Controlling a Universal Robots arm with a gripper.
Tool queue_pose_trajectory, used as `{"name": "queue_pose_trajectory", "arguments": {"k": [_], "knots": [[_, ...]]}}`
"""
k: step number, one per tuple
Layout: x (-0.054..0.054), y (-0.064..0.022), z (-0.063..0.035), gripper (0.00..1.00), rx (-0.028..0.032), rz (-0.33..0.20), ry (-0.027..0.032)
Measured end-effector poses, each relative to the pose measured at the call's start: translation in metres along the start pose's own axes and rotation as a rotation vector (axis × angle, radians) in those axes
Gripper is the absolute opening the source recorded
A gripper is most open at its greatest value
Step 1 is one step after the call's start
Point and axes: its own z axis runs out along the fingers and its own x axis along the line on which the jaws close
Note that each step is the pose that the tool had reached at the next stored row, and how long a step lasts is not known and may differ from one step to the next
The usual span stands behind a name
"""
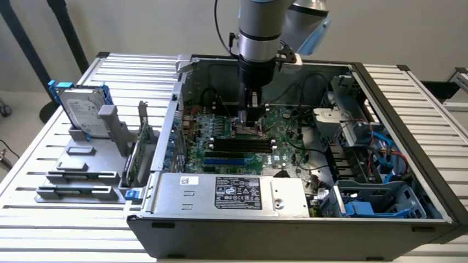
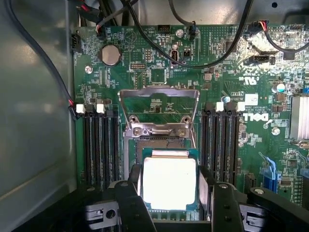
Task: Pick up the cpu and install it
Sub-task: 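Place the cpu into insertion slot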
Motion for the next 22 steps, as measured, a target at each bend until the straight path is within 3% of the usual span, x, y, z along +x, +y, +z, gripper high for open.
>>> {"name": "queue_pose_trajectory", "arguments": {"k": [22], "knots": [[0.002, -0.0032, 0.0152, 0.55, -0.0017, -0.014, 0.0021]]}}
